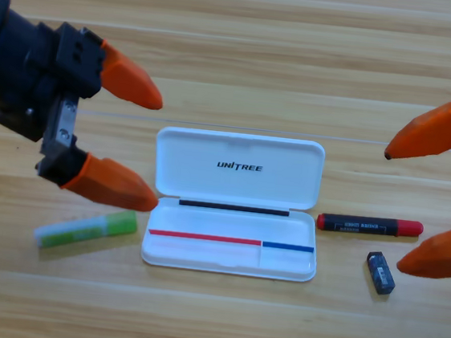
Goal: Clean up eraser and pencils
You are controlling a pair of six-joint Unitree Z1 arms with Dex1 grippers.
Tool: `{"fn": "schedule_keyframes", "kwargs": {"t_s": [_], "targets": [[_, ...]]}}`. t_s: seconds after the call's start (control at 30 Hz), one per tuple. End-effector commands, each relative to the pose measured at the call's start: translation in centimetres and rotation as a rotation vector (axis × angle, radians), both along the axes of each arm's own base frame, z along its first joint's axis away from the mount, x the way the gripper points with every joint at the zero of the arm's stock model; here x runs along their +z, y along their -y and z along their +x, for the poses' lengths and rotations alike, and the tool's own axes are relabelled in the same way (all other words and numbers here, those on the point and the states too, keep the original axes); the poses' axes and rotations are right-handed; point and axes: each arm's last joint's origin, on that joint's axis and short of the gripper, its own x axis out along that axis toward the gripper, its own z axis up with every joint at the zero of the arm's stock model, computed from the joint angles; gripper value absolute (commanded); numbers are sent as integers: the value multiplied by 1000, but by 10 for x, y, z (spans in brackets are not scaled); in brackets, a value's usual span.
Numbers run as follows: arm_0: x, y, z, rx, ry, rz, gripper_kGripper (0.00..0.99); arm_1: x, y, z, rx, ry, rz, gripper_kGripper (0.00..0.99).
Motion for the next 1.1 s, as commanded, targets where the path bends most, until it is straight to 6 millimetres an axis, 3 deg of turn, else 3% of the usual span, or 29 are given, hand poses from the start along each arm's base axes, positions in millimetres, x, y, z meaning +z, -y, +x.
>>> {"fn": "schedule_keyframes", "kwargs": {"t_s": [0.03, 0.3, 0.5, 0.7, 0.87, 1.1], "targets": [[-14, 7, 0, -12, -38, 47, 986, -15, -6, -4, 21, -45, -49, 989], [-18, 7, 1, -16, -41, 58, 986, -1, 10, -12, -47, -43, -4, 989], [-19, 3, 2, 9, 14, 106, 988, 4, 40, -3, -290, -25, -5, 989], [-16, 5, 24, 119, 169, 358, 986, -28, 43, 19, -569, -103, -146, 989], [-38, -1, 61, 230, 168, 547, 983, -64, 35, 47, -859, -126, -299, 985], [-77, 7, 88, 276, 109, 708, 974, -117, 3, 74, -911, -284, -454, 985]]}}
